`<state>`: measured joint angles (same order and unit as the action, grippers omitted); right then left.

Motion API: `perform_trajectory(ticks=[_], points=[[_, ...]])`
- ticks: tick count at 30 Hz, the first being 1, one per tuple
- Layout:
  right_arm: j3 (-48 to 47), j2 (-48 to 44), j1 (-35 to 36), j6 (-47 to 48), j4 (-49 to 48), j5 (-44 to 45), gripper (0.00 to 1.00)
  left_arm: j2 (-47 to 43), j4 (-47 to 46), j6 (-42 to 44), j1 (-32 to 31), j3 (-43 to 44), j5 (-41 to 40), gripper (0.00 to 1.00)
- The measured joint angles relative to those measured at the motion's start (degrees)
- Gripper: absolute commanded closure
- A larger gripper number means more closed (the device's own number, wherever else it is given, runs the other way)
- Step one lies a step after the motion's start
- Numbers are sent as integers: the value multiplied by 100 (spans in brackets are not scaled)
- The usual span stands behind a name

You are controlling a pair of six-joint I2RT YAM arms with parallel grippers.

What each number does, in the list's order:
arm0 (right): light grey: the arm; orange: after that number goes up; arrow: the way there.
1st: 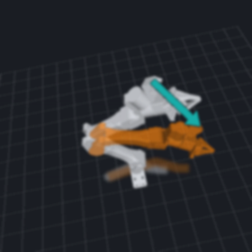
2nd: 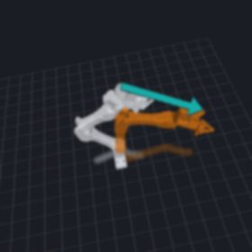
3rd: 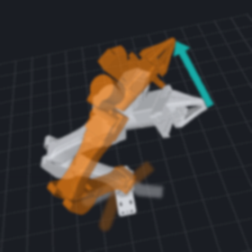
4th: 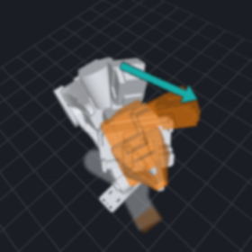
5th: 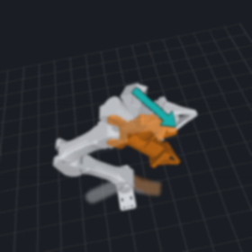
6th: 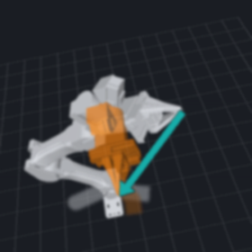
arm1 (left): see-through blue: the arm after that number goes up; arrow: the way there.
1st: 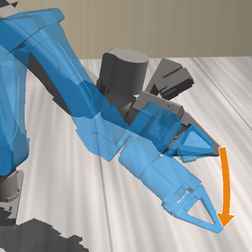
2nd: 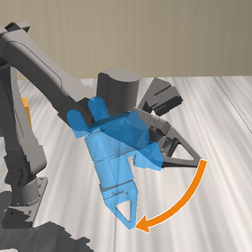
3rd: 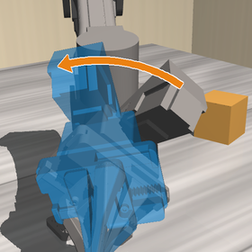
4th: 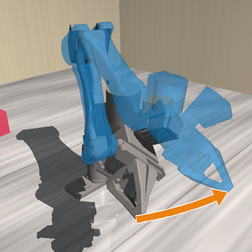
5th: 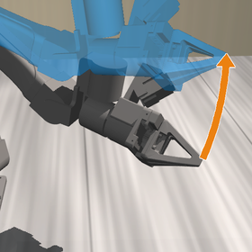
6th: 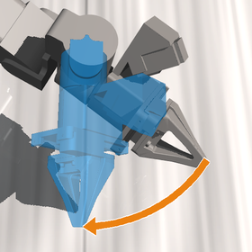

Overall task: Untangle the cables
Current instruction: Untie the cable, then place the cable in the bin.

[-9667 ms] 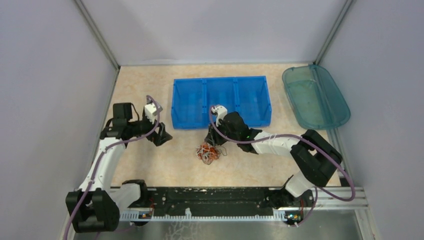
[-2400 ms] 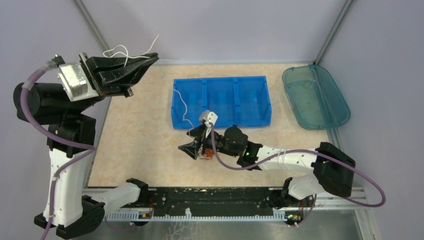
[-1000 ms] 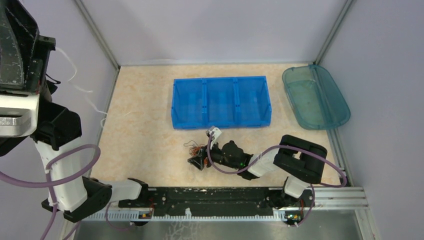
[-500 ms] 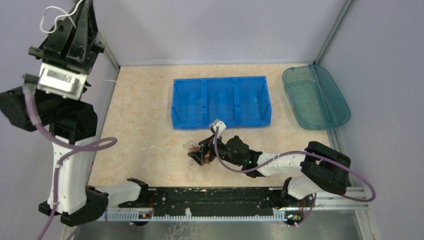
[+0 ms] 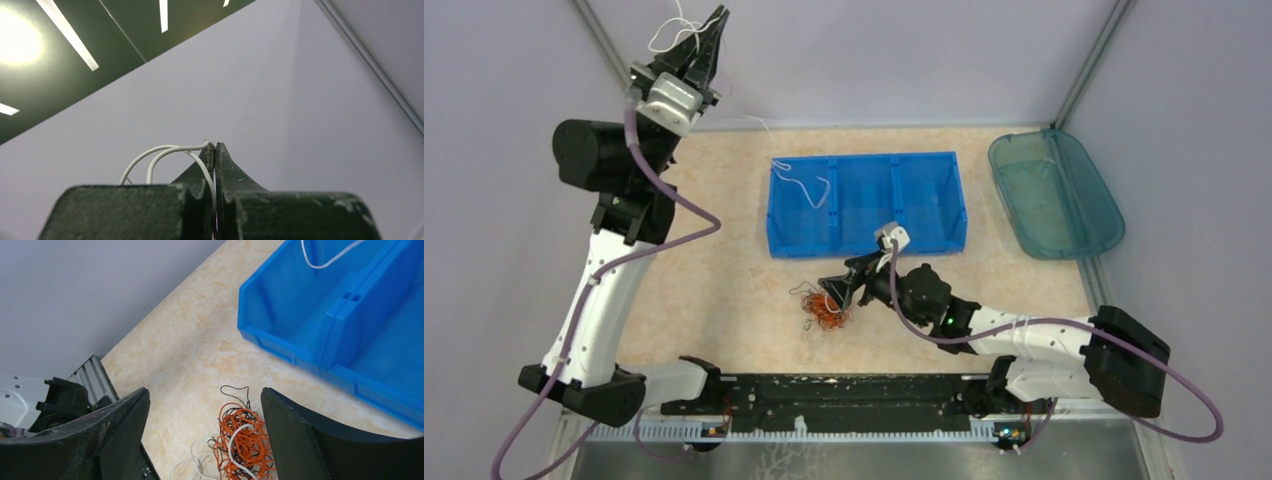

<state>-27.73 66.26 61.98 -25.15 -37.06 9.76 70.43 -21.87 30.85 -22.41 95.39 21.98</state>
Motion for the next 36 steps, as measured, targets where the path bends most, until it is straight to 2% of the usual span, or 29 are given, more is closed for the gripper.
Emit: perform_trajectory(ticks=[11,27,31,36], points=[[63,-428,-98,74,470,264,17,739,-332,37,0,-236,-385,100],[74,-588,-103,157,809,369,17,876,-610,98,0,-273,-457,100],[74,-588,-103,157,820,385,17,946,-780,404,-22,-136,-339,100],[74,-586,-103,155,820,398,17,938,-1464,1246,-258,-136,-249,100]])
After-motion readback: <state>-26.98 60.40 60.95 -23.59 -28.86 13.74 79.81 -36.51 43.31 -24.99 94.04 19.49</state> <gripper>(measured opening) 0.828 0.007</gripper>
